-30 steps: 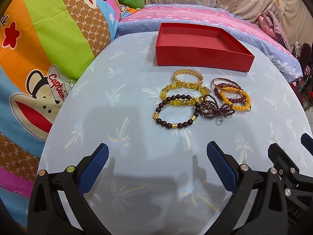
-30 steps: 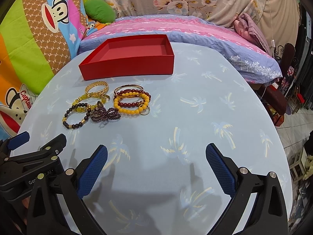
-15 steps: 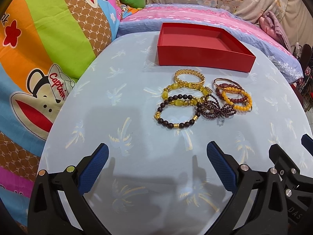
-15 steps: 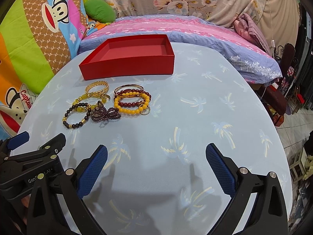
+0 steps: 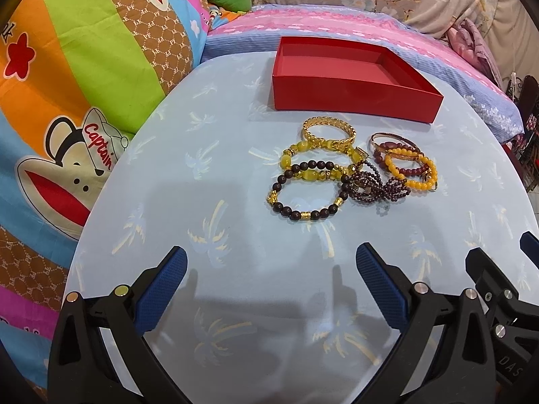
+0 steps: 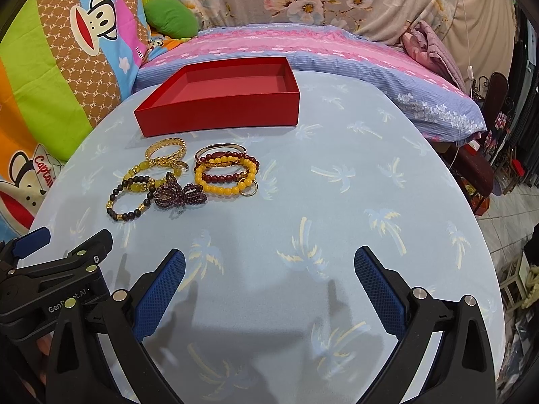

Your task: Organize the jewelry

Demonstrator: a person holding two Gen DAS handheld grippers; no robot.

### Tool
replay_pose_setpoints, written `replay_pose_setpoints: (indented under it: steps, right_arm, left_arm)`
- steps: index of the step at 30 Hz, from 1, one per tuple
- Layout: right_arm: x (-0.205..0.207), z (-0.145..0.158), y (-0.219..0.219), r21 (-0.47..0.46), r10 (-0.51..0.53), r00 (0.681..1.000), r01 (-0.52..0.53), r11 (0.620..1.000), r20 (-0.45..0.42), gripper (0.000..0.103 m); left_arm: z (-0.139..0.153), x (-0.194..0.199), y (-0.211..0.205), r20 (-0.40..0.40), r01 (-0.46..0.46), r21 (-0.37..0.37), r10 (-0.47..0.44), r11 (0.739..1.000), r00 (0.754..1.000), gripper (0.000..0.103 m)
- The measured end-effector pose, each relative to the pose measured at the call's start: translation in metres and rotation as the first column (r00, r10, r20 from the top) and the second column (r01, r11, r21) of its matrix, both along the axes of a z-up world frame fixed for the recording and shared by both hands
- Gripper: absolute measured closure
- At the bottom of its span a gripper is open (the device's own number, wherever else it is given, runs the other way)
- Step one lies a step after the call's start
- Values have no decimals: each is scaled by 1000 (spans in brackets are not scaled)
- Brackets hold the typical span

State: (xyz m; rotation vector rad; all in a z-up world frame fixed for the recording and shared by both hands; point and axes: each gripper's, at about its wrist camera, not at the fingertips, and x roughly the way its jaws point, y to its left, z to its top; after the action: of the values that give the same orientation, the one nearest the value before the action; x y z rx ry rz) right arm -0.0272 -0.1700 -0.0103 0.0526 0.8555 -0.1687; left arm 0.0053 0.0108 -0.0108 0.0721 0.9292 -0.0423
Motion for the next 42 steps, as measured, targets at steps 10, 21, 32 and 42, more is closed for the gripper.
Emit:
replay_pose_setpoints:
  steps: [10, 21, 32, 42]
  right_arm:
    - [7, -1, -9, 12, -19, 1000, 19, 1000, -5, 7]
    - [26, -6, -16, 23, -21, 1000, 22, 1000, -22, 7]
    - [43, -13, -11, 39, 6, 999, -5, 999, -47, 7]
    - [58, -16, 8, 49, 69, 996, -67, 997, -50, 7]
  left_arm:
    - [-1, 12, 16, -4, -44, -27, 44, 999, 999, 7]
    - [-9, 45, 18, -16, -35, -27, 35, 999, 999, 8]
    - [-24, 65, 5, -71, 40, -84, -46, 996, 996, 46]
    - [-16, 68, 7, -64, 102, -135, -112, 986, 992, 95]
